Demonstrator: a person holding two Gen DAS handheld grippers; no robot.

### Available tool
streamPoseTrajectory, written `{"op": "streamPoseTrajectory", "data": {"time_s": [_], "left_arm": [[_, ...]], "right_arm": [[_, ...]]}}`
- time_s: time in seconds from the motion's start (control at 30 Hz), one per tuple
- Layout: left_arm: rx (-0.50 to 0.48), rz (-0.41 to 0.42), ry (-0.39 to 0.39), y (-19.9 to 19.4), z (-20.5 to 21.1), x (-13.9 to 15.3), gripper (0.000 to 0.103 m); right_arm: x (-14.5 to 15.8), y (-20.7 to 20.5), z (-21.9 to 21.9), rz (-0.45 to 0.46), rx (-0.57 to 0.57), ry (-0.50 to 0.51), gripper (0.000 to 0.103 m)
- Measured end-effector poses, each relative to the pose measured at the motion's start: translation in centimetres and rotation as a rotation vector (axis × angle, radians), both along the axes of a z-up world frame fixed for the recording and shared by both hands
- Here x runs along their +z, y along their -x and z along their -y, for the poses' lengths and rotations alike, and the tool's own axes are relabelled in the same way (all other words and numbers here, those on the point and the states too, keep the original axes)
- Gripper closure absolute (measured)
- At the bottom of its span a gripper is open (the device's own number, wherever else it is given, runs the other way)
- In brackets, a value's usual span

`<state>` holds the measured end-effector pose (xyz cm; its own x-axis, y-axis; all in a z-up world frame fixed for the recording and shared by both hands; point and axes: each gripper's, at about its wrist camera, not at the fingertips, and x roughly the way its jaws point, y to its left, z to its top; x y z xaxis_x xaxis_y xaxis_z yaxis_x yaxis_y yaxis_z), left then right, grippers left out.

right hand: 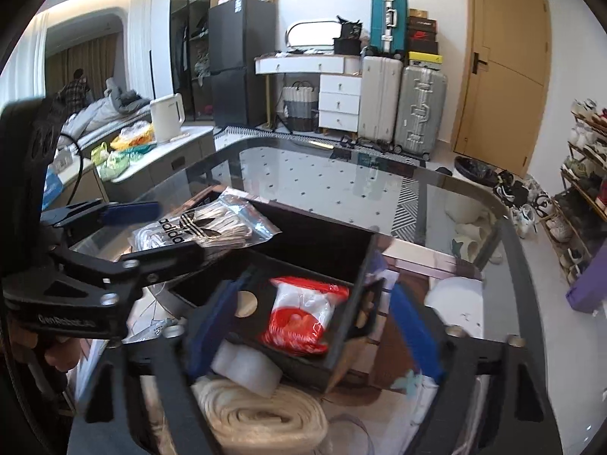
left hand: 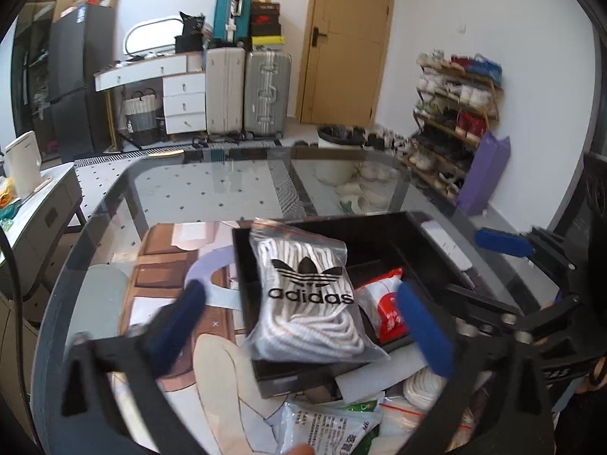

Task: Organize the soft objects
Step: 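Carry both items into the black box and open both tools, then grasp the white rope bag with the right tool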

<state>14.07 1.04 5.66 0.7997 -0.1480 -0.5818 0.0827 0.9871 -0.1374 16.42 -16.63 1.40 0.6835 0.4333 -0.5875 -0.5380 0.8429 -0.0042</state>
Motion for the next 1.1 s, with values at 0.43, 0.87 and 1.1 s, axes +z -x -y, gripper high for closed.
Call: {"op": "streamPoseTrajectory", "data": {"time_s": [0.43,0.87,1.1], "left_arm": [[0.001,0.023,-0.022,4.6,-0.4,0.2,0.0],[-0.012,0.011,0.005,7.0,-0.4,-0.8,0.0],[-0.03,-0.011,-0.006,8.2,0.2,-2.0,0.0]], "right_arm": [[-0.2,4.2,2.5,-0.023,-0.025,-0.06,0.001],[-1.4,6.3,2.8,-0.069,0.008,-0.045,0.001],[-2.0,6.6,3.1,-0.087,0.01,-0.028,0.001]]}}
